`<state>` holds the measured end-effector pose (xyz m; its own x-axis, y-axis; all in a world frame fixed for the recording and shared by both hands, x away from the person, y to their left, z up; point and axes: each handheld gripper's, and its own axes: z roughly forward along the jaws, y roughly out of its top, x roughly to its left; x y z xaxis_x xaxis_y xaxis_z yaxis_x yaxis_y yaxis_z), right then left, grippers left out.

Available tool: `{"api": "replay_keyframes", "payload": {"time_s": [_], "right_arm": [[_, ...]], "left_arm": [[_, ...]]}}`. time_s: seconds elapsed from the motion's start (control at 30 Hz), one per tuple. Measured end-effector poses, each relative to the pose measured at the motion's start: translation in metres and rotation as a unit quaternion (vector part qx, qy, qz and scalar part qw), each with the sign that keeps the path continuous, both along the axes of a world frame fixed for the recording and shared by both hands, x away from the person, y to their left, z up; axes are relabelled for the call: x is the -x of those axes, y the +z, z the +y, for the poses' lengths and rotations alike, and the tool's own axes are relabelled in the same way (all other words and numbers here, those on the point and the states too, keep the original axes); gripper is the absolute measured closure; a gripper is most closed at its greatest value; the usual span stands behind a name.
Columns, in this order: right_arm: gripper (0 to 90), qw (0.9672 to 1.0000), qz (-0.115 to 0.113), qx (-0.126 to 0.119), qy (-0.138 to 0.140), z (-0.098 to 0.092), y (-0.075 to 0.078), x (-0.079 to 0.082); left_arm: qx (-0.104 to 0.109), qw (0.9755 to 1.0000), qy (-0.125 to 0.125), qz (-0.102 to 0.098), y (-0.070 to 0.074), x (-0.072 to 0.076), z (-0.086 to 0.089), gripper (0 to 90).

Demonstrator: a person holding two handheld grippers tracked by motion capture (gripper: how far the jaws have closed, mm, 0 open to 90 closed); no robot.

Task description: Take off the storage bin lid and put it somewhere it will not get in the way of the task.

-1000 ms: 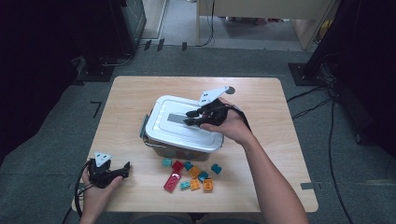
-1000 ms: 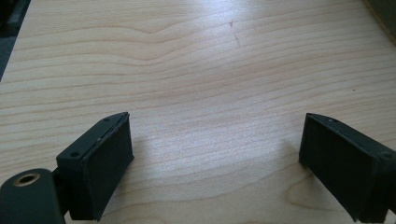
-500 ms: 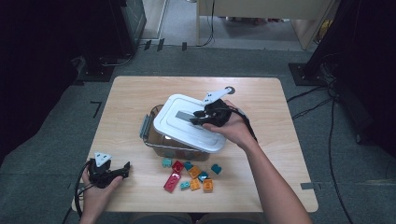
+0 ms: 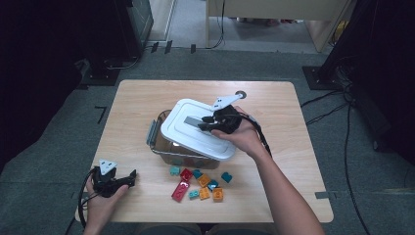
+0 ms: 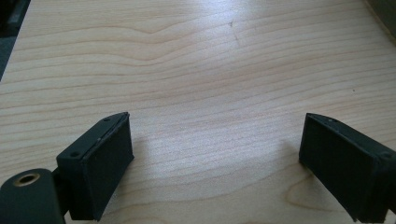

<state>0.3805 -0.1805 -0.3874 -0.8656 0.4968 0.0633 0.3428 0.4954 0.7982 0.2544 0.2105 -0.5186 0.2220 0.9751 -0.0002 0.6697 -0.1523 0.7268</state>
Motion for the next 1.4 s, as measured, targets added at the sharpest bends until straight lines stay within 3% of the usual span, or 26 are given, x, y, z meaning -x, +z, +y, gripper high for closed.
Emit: {"api": "replay_keyframes", "payload": {"time_s": [0.27,0.6,0.77,1.0,1.03,1.1,1.13,1.3,1.4], "right_arm": [[68.1,0.999,-0.002,-0.021,-0.039,-0.017,0.001,0.0],[68.1,0.996,-0.011,-0.02,-0.086,-0.053,0.005,0.008],[68.1,0.9933,-0.01,-0.022,-0.113,-0.073,-0.001,0.011],[68.1,0.9888,-0.005,-0.027,-0.147,-0.097,-0.009,0.015],[68.1,0.9861,-0.004,-0.03,-0.163,-0.107,-0.011,0.016],[68.1,0.9857,-0.005,-0.031,-0.165,-0.109,-0.012,0.016],[68.1,0.9835,-0.004,-0.033,-0.178,-0.118,-0.014,0.018],[68.1,0.9795,-0.006,-0.036,-0.198,-0.132,-0.018,0.02],[68.1,0.9755,-0.007,-0.039,-0.216,-0.142,-0.021,0.021]], "left_arm": [[0.0,1.0,0.0,0.0,0.0,0.0,0.0,9.7],[0.0,1.0,0.0,0.0,0.0,0.0,0.0,9.7],[0.0,1.0,0.0,0.0,0.0,0.0,0.0,9.7],[0.0,1.0,0.0,0.0,0.0,0.0,0.0,9.7],[0.0,1.0,0.0,0.0,0.0,0.0,0.0,9.7],[0.0,1.0,0.0,0.0,0.0,0.0,0.0,9.7],[0.0,1.0,0.0,0.0,0.0,0.0,0.0,9.7],[0.0,1.0,0.001,0.0,0.0,0.0,0.0,9.7],[0.0,1.0,0.0,0.0,0.0,0.0,0.0,9.7]]}}
